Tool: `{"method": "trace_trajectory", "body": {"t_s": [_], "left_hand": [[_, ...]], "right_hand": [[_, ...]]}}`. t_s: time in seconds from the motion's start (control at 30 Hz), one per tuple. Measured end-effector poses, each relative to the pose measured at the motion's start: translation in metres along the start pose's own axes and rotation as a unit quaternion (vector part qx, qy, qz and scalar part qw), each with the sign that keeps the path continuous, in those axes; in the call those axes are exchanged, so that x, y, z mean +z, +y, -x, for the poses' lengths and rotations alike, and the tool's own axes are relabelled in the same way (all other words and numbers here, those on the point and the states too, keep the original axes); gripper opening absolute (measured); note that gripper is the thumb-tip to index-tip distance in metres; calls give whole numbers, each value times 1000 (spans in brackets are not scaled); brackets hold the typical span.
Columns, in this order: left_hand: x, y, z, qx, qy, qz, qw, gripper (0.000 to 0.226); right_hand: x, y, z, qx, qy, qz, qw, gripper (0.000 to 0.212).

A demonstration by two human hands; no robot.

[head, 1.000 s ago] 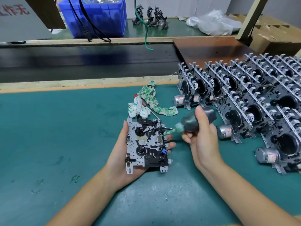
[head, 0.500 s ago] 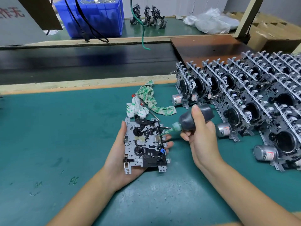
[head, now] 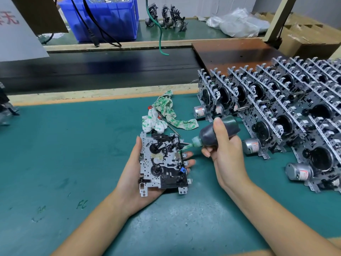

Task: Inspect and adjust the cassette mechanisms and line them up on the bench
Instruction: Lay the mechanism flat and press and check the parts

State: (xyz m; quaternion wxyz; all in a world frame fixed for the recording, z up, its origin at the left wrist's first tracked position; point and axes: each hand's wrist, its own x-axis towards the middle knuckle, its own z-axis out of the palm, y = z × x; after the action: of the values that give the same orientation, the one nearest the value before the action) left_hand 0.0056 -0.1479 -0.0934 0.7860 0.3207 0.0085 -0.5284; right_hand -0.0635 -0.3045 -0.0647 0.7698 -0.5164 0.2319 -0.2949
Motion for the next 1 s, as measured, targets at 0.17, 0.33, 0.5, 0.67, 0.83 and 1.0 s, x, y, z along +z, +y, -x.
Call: {"method": "trace_trajectory", "body": {"t_s": [0.17, 0.33, 0.5, 0.67, 0.83, 1.0], "left_hand": [[0, 0, 0, 3, 1, 1, 1000, 78], [1, 0, 0, 2, -1, 2, 1000, 80], [0, 1, -2, 3, -8, -9, 1000, 82], [1, 1, -4, 1, -25, -11, 1000, 79], [4, 1, -3, 12, -34, 23, 999, 64], [7, 4, -2, 2, -11, 22, 1000, 63]], "right_hand": [[-4, -7, -4, 12, 0, -43, 999, 38], [-11, -13, -10, -9, -45, 16, 999, 47], [-3, -16, -3, -71, -112, 140, 981, 44], [32, -38, 5, -191, -169, 213, 943, 38], [91, -34, 7, -226, -226, 310, 896, 39], [129, -3, -2, -199, -243, 484, 817, 43]]}}
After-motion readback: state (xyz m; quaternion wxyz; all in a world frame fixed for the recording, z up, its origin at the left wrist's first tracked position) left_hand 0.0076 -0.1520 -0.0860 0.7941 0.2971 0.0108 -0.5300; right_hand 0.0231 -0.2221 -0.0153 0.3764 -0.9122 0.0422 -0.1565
